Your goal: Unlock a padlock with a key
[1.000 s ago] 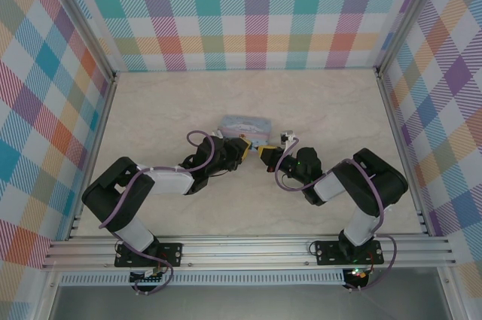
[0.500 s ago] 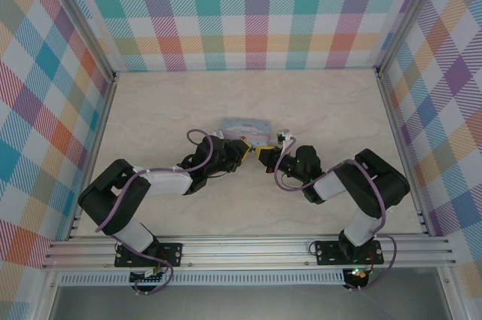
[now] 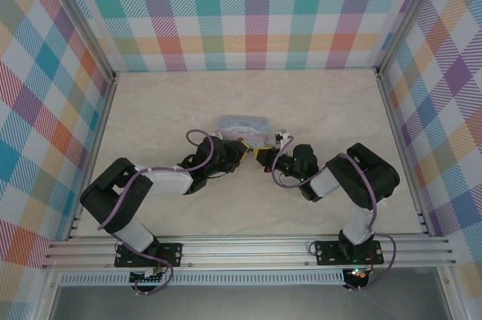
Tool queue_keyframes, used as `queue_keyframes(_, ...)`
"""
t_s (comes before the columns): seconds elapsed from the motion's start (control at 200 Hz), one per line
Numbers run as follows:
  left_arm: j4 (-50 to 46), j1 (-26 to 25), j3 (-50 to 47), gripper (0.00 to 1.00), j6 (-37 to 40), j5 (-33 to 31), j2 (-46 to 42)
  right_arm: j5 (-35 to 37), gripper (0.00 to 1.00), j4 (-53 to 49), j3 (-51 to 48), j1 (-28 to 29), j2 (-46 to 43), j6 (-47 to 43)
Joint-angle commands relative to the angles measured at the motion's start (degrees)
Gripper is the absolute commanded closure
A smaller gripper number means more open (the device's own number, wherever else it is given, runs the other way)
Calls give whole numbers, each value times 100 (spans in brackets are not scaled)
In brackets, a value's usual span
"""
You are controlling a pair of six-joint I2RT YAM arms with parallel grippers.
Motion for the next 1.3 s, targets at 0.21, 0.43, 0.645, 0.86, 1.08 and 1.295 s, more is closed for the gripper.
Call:
queue_keyframes(0.21,564,-135,182,100,49,519,608,62,99,335,-23,145,247,899)
queue_keyframes(0.43,633,-135,154,91,156,416,691,369,99,232,-227,256,340,1430)
queue_keyframes(0.645,346,-96,-111,56,262,181,327,744,100,381,-462,442,468,1766)
queue_keyframes(0.86,84,-52,-641,29,260,-155,-360,997,100,145,-489,642,435,2053)
queue_keyframes(1.08,-256,6,-1141,22,242,-354,-1169,1452,100,-56,-629,937,206,2517)
queue_keyframes(1.295,195,-3,-1307,37,192,-181,-1155,1730,99,-168,-595,1133,89,3007)
